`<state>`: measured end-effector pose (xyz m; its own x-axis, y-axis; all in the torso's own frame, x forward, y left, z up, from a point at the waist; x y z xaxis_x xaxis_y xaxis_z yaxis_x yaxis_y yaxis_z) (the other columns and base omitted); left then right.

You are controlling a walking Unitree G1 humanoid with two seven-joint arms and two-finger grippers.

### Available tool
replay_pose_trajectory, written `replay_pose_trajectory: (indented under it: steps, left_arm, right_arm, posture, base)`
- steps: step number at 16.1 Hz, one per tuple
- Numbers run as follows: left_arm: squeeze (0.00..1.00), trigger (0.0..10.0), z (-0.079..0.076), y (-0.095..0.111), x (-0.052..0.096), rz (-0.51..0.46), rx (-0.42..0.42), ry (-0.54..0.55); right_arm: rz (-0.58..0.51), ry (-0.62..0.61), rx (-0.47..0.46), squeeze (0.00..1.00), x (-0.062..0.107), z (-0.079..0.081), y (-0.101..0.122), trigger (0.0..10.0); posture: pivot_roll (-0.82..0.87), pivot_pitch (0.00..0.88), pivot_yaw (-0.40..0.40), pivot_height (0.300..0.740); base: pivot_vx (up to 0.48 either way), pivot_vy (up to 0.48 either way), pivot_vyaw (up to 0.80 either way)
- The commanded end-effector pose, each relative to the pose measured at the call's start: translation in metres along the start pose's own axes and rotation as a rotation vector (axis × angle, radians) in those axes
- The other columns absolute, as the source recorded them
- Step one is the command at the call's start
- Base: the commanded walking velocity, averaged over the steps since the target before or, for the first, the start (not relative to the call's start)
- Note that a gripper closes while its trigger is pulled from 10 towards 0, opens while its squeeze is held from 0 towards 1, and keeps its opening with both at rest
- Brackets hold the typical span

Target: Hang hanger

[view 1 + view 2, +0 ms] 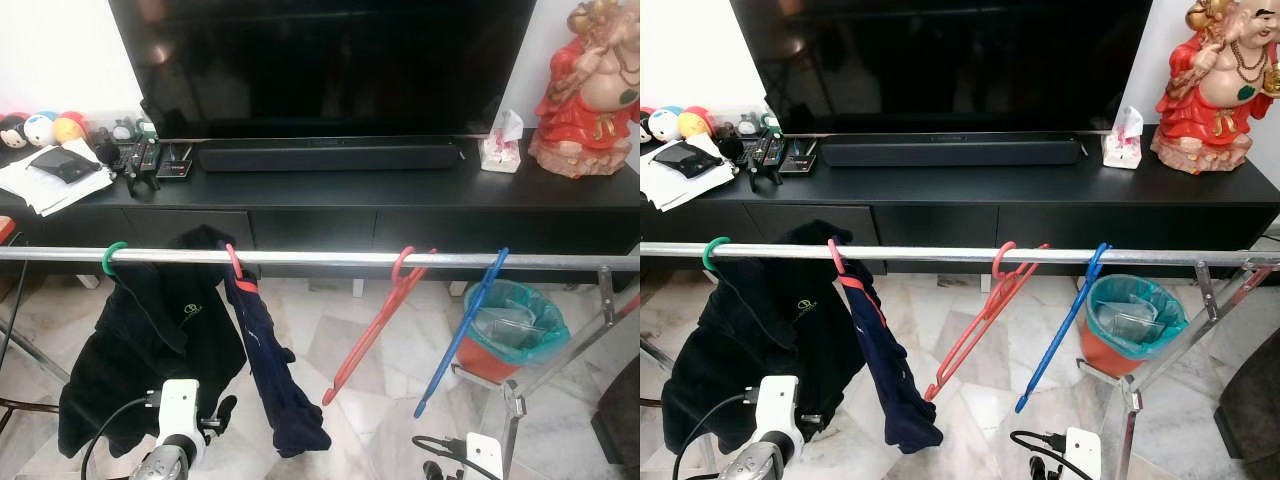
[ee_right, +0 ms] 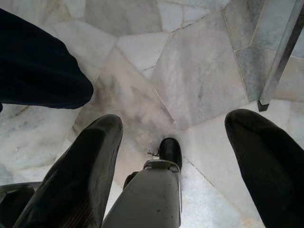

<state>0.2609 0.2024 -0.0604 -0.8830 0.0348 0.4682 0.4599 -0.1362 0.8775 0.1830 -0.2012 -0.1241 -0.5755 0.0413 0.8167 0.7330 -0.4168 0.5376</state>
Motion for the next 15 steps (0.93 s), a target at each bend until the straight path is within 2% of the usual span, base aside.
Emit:
replay_pose_trajectory:
  steps: [1,4,8,12,13,15]
  left_arm:
    - [0.00,10.0,0.002,-0.003,0.003,-0.002,-0.005,0.002]
    - [0.00,10.0,0.003,0.000,0.003,-0.020,-0.031,0.007]
    - [0.00,10.0,0.002,0.000,0.003,-0.031,-0.023,0.004]
    - [0.00,10.0,0.000,-0.015,0.002,0.106,-0.055,-0.029]
    - [0.00,10.0,0.000,-0.019,0.002,0.148,-0.102,-0.050]
    - [0.00,10.0,0.003,-0.026,0.002,0.216,-0.140,-0.043]
  right_arm:
    - [-0.001,-0.001,0.009,0.00,0.001,-0.001,-0.001,10.0]
    - [0.002,-0.009,0.008,0.00,0.001,-0.005,-0.002,10.0]
    - [0.015,-0.018,0.009,0.00,0.002,-0.008,-0.005,10.0]
    - [0.018,-0.019,0.007,0.00,0.002,-0.007,-0.006,10.0]
    - [0.018,-0.019,0.007,0.00,0.002,-0.006,-0.006,10.0]
    - [0.015,-0.018,0.003,0.00,0.001,-0.005,-0.005,10.0]
  posture:
    - [0.00,0.000,0.029,0.740]
    - [-0.01,0.000,0.033,0.740]
    - [0.01,0.000,0.027,0.740]
    - [0.02,0.000,0.020,0.740]
    - [0.01,0.000,0.023,0.740]
    - [0.00,0.000,0.031,0.740]
  base:
    - [0.000,0.000,0.00]
    - [0.000,0.000,0.00]
    - [0.000,0.000,0.00]
    - [0.000,0.000,0.00]
    - [0.000,0.000,0.00]
    - [0.000,0.000,0.00]
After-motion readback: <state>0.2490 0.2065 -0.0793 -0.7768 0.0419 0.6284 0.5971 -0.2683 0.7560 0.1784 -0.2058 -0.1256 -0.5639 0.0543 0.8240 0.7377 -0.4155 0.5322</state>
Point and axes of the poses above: a point about 5 cm out from each wrist's last joint towards the gripper, its own x axis pointing back from the gripper into the wrist, its own y axis along the axis of the wrist's last joint, z = x × y, the point moved 4 cm from there along -x, pointing out of the wrist towards the gripper, and after that the axes turned 10 degrees about -x, right-handed, at the moved point
